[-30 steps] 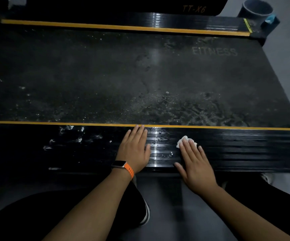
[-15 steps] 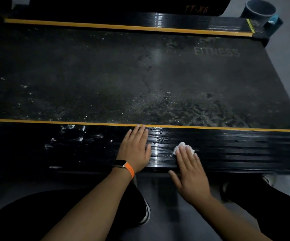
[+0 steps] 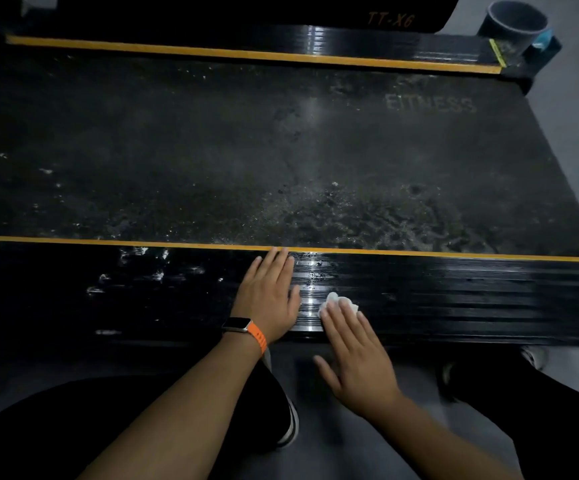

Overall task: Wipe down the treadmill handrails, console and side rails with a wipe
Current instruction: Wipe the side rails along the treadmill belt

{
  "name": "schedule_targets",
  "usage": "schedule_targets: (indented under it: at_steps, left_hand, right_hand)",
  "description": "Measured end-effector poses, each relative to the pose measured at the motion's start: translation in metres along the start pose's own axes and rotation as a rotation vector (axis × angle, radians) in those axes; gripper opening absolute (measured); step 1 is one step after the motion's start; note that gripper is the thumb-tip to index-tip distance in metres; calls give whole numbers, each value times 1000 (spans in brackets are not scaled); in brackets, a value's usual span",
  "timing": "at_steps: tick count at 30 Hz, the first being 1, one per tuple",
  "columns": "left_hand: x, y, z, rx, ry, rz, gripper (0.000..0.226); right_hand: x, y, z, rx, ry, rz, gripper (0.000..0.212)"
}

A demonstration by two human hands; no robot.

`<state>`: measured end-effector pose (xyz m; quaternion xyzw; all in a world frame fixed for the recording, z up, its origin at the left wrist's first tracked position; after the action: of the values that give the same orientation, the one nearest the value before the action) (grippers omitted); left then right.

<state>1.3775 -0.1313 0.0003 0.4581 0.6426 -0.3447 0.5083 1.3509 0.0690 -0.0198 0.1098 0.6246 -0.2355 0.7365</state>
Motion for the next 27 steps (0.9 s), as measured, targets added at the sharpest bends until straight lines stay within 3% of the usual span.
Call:
schedule_targets:
  at_steps: [4,8,11,15,18,22,27]
  left_hand:
    - [0,-1,0,6,7,-2,67]
    - [1,-1,1,3,-1,6,69]
    - [1,0,0,9,4,-7,69]
    - [-1,0,0,11,4,-21,68]
    - [-2,0,0,12,12,-26,68]
    - [-2,0,0,7,2,-14,68]
    - [-3,0,0,4,-1,-34,67]
  right_hand:
    - [-9,9,-20,-66,52,18,70]
    - [-16,27,-41,22,57,-5,70]
    - [-9,17,-17,43,22,-21,73]
    - [0,-4,9,-66,7,12,71]
    - [-7,6,-13,-101,54,25,68]
    - [-17,23,-40,-13,72,3,68]
    - [0,-10,9,-62,19,3,71]
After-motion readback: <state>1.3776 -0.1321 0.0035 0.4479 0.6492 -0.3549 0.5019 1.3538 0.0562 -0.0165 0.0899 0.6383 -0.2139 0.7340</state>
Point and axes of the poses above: each hand's wrist, its own y-axis away from the middle knuckle, its own x-axis out of the palm, z = x × y, the point moved 6 cm from there along -y, towards the middle knuckle, and after that the axes turned 2 degrees about x, right-handed, at the moved point
